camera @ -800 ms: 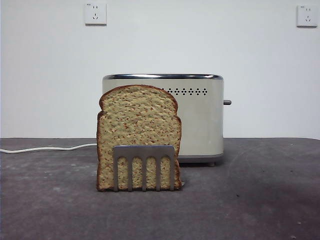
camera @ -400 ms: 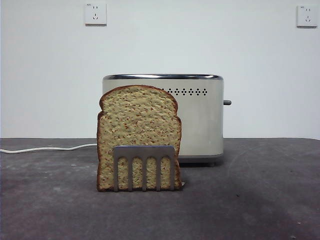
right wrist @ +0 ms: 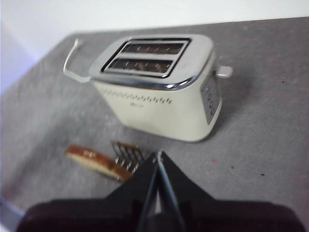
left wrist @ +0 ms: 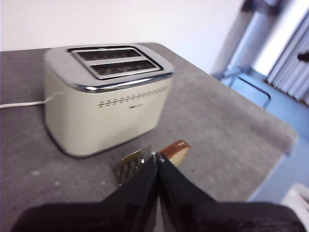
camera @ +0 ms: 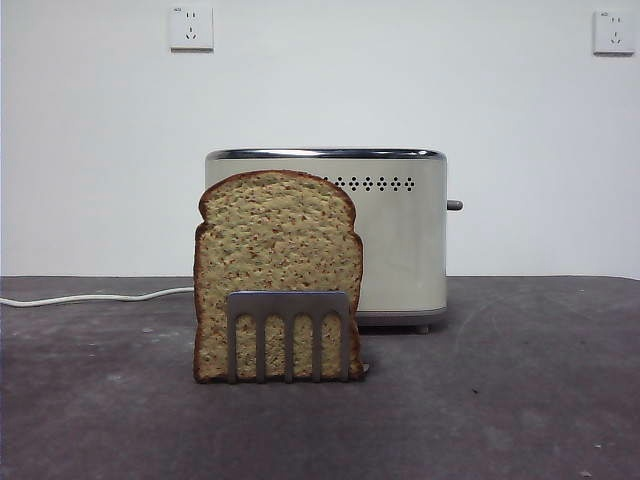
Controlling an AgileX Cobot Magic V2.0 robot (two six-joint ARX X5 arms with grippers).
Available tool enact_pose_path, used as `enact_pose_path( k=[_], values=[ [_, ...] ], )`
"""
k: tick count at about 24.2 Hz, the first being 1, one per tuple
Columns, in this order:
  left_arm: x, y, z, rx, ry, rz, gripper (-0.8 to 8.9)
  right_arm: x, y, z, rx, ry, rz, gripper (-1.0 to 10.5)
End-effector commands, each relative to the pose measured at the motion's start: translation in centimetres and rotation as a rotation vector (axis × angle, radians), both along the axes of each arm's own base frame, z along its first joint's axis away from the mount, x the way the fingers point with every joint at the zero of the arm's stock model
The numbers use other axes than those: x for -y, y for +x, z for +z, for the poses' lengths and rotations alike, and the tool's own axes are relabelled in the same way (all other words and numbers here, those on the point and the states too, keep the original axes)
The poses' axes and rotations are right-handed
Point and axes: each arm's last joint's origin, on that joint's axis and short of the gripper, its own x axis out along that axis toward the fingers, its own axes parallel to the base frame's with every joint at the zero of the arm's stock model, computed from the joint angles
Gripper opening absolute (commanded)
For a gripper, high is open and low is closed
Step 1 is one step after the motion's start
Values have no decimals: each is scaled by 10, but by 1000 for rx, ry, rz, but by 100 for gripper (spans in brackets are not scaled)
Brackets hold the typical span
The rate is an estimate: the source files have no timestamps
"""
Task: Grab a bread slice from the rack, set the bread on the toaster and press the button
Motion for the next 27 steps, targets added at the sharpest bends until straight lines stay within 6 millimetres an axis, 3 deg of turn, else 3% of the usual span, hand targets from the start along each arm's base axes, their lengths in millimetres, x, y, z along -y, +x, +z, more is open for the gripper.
enact_pose_path(
  k=[1,13,14,15,16,17,22,27],
  values=[
    [2,0,12,52,89,-70,-8,-2,-1,11,14,-104,85,-12],
    [9,1,25,57,187,-190,18,-9,-1,13,-18,-129,153,-12],
    [9,2,25,59,190,-189,69,-9,-1,13,-19,-129,153,-12],
    [10,4,26,62,201,-181,233,-9,-1,13,-19,-129,154,-12],
    [11,5,26,71,212,-175,458,-9,-1,13,-19,-129,153,-12],
    [12,7,28,85,214,-187,602,-9,-1,13,-19,-129,154,-12],
    [27,24,28,122,252,-273,610,-9,-1,13,-21,-129,154,-12],
    [60,56,31,114,422,-377,606,-9,1,12,-26,-129,154,-12]
  ],
)
